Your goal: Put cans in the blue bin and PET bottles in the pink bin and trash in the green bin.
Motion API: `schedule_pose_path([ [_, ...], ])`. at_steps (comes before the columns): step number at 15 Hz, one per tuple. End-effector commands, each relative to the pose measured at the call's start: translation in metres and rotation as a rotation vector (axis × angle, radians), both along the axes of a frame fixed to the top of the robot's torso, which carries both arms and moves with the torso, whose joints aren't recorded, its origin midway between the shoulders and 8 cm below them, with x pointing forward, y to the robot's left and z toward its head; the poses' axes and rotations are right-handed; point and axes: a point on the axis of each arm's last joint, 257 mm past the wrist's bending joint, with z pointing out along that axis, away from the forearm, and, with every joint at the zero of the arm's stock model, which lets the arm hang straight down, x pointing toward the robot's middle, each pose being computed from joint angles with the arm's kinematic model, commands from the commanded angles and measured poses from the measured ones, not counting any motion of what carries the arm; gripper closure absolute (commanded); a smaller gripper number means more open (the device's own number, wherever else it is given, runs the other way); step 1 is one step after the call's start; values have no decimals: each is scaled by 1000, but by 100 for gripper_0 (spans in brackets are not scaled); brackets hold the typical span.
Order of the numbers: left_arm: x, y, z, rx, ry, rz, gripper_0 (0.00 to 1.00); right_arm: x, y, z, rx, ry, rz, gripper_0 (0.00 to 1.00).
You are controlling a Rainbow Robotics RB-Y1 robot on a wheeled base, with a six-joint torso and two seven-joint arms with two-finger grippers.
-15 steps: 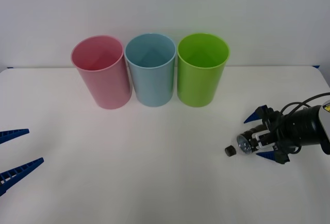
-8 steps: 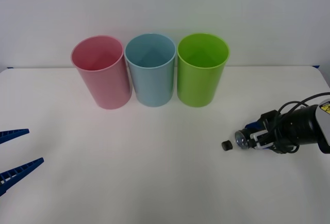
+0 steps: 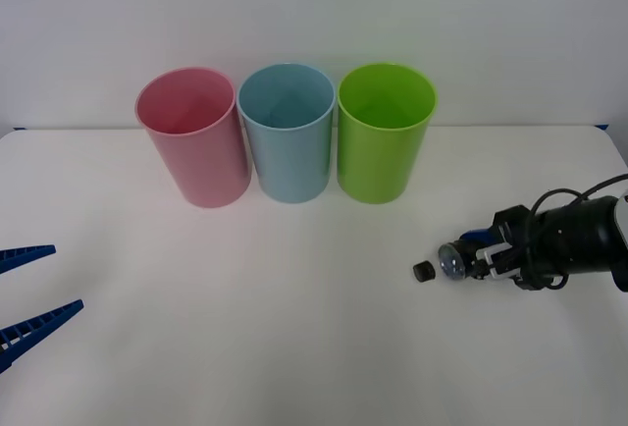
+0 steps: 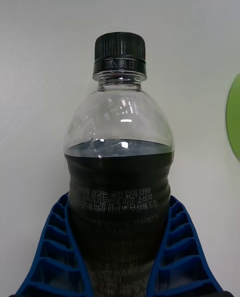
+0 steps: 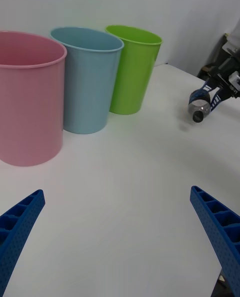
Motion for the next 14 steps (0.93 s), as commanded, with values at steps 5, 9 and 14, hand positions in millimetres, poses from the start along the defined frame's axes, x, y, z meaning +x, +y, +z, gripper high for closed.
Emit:
schedule_pose_path([
  [5,0,0,0,0,0,0,0,-82,46,39,328,57,-19,100],
  [9,0,0,0,0,0,0,0,-123,77,97,595,107,-6,100],
  [14,0,0,0,0,0,0,0,-151,107,162,842,192,30,100],
])
